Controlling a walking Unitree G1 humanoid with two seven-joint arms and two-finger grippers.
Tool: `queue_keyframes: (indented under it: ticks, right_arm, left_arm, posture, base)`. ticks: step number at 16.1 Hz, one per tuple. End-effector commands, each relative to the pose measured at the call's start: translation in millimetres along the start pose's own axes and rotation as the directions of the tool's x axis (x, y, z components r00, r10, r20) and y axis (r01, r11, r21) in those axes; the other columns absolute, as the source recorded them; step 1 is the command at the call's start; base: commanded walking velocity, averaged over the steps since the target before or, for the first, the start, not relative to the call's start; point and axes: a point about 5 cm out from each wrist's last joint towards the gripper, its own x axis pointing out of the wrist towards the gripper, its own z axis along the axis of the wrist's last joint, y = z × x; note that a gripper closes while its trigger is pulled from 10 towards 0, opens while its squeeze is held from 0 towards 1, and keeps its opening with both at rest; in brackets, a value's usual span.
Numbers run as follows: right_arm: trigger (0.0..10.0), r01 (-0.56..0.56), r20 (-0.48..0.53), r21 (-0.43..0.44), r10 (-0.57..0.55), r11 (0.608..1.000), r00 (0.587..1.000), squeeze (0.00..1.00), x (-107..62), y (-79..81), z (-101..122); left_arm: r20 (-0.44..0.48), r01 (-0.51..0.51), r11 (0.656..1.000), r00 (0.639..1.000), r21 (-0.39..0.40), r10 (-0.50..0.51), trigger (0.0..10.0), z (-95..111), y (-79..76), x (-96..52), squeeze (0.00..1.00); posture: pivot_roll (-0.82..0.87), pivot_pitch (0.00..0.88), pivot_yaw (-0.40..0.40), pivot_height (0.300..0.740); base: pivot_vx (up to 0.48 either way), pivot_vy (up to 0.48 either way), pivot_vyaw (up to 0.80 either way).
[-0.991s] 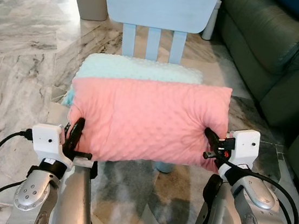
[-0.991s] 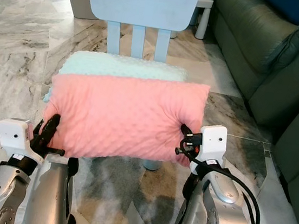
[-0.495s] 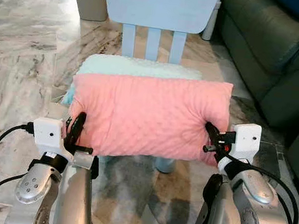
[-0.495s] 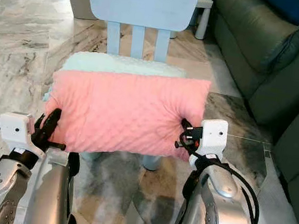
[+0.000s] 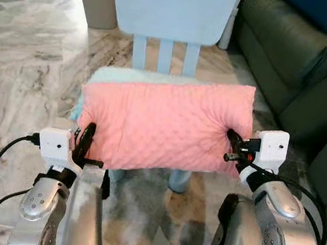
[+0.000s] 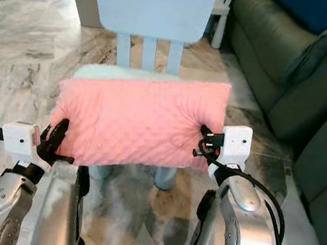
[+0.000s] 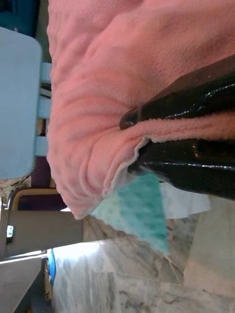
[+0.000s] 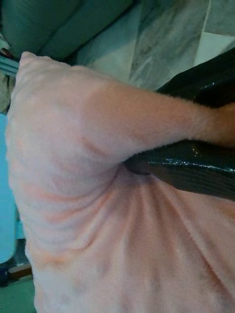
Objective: Move the pillow to the sofa
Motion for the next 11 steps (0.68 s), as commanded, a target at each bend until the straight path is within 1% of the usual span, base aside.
queue_keyframes:
  ticks: [1,5,11]
  right_arm:
    - [10.0,0.023,0.024,-0.003,-0.023,1.000,0.999,0.00,2.0,-4.7,6.9]
    - [10.0,0.024,0.028,-0.003,-0.024,1.000,0.999,0.00,3.3,-4.1,8.0]
    - [10.0,0.036,0.040,-0.008,-0.035,0.999,0.999,0.00,4.4,-7.3,11.9]
  left_arm:
    - [-0.002,0.003,1.000,1.000,0.004,-0.003,10.0,1.1,-1.0,2.6,0.00]
    - [-0.006,0.009,1.000,1.000,0.005,-0.009,10.0,-0.1,0.5,4.4,0.00]
    - [-0.008,0.021,1.000,1.000,-0.003,-0.021,10.0,-0.1,-4.1,5.3,0.00]
  posture:
    - [0.00,0.000,-0.008,0.450]
    - [-0.01,0.000,0.001,0.499]
    - [-0.01,0.000,0.007,0.567]
  base:
    - [0.000,0.000,0.00]
    - [0.000,0.000,0.00]
    - [0.000,0.000,0.00]
